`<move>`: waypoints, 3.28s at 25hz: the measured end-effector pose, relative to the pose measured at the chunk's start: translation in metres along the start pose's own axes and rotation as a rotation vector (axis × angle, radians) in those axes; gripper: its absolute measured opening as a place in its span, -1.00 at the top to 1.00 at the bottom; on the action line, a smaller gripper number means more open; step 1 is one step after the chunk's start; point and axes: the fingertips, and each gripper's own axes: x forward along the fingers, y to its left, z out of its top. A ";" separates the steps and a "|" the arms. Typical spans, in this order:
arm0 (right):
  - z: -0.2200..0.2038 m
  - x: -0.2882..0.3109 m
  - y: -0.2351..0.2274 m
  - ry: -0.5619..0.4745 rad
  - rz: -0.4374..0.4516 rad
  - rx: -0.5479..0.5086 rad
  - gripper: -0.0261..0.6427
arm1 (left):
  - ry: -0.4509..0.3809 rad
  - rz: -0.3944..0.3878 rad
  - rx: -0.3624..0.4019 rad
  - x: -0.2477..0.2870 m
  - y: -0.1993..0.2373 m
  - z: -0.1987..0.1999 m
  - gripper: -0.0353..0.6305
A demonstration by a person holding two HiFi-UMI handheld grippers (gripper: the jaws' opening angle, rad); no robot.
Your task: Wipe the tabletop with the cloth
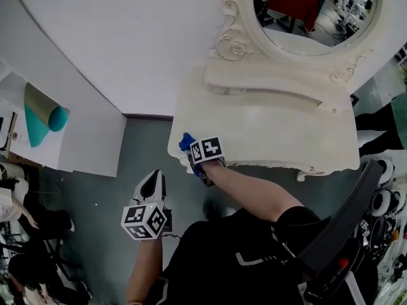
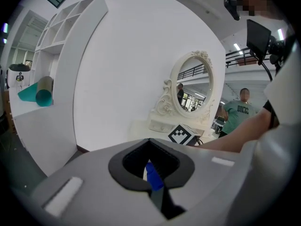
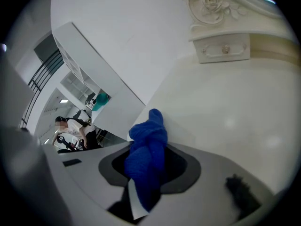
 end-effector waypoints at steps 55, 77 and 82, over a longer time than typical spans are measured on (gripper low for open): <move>-0.132 -0.409 -0.452 -0.268 -0.343 0.405 0.53 | 0.110 -0.505 0.242 0.171 -0.461 -0.036 0.87; -0.176 -0.555 -0.620 -0.330 -0.617 0.480 0.53 | 0.129 -0.530 0.293 0.188 -0.534 -0.050 0.87; -0.162 -0.583 -0.615 -0.425 -0.658 0.442 0.53 | 0.115 -0.517 0.279 0.186 -0.516 -0.043 0.87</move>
